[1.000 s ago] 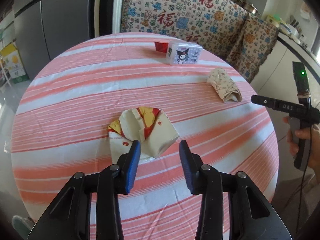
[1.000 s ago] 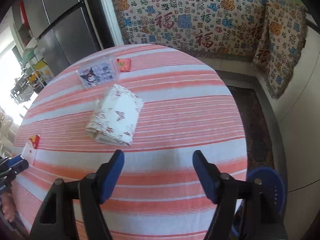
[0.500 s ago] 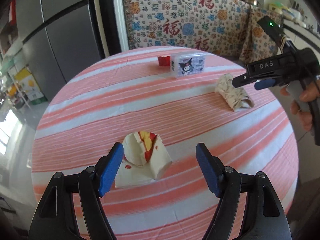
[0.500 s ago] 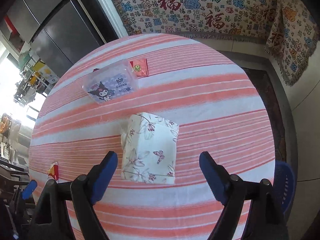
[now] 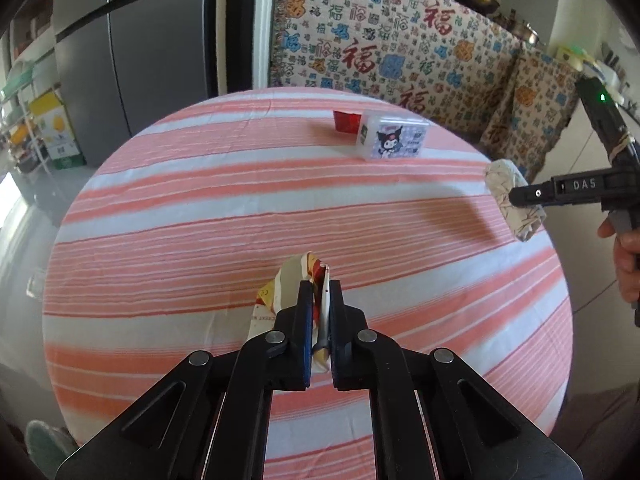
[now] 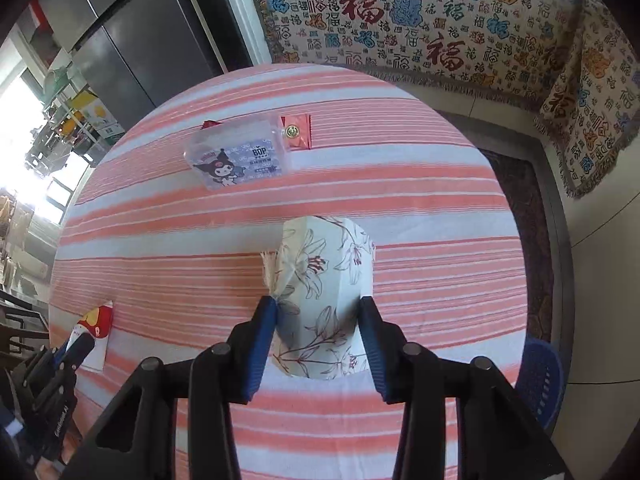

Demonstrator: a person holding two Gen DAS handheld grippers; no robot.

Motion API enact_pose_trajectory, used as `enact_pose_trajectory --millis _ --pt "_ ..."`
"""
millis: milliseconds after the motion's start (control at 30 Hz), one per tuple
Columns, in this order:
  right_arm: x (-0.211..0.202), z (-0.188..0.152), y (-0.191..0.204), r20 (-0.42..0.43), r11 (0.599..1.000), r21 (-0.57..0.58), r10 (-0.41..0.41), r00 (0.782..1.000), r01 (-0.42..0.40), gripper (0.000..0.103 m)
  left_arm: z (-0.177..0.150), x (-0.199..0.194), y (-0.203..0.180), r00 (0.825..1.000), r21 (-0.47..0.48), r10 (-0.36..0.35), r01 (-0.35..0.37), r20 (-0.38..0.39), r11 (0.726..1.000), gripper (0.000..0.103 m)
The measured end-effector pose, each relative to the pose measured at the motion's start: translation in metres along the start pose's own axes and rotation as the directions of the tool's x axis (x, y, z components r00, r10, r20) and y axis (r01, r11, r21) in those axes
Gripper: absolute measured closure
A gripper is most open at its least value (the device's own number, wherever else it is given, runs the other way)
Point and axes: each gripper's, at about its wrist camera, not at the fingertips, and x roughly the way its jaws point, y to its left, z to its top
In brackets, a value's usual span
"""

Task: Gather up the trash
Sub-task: 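Grasp the paper wrapper with the left tool while the right tool grasps the floral tissue pack, then carry the paper wrapper and tissue pack over the blue wastebasket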

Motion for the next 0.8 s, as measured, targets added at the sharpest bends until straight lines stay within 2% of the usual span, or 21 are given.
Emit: enact_pose_trajectory --millis 133,333,567,800 --pt "-0.016 -0.018 -0.008 0.013 1.0 -0.008 0.015 1.0 -0.015 0.06 -0.003 -0.012 -0.002 0.998 -0.039 -0.061 0.061 0.015 0.997 0.099" --pt "-0.031 -0.035 -0.031 0.036 0.999 0.008 0.048 0.998 -0.048 0.06 -0.001 -0.017 -0.034 0.993 -0.009 -0.121 0.121 0.009 0.993 0.099" --pt "-0.044 -0.052 -0.053 0.047 0.997 0.03 0.064 0.997 -0.066 0.06 0.005 -0.012 -0.088 0.98 0.047 -0.197 0.198 -0.027 0.979 0.099" --pt "-0.076 -0.077 -0.11 0.109 0.989 0.116 0.083 0.991 -0.096 0.06 0.019 -0.011 -0.166 0.961 0.132 -0.273 0.277 -0.05 0.952 0.099"
